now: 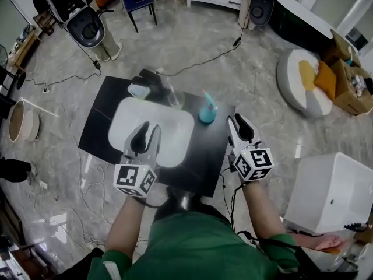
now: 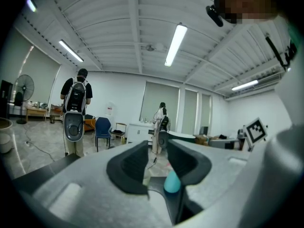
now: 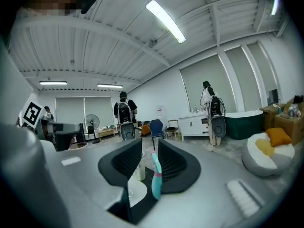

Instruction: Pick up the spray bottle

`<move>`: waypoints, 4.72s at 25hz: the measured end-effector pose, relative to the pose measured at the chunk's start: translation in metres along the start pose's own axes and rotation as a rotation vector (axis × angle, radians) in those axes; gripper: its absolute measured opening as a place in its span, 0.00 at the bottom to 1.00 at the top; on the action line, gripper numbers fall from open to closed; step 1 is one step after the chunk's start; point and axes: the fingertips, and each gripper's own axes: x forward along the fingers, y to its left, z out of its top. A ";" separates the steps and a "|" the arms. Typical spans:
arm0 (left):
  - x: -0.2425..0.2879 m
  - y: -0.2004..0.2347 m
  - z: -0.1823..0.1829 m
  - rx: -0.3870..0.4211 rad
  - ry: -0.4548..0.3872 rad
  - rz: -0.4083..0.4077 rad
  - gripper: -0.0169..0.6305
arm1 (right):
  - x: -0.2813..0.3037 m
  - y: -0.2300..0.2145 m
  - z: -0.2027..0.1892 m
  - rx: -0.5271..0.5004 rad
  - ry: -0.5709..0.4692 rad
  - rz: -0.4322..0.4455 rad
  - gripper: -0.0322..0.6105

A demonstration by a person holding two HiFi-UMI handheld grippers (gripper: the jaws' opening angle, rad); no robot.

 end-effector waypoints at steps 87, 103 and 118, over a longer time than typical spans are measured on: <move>0.002 0.056 -0.014 -0.062 0.063 -0.046 0.22 | 0.070 0.018 -0.001 -0.157 0.101 -0.003 0.18; -0.003 0.048 0.020 -0.037 -0.003 -0.078 0.22 | 0.039 0.030 0.041 -0.169 0.095 -0.018 0.18; 0.005 0.030 0.044 -0.042 -0.054 -0.127 0.22 | 0.011 0.033 0.076 -0.139 0.099 -0.021 0.18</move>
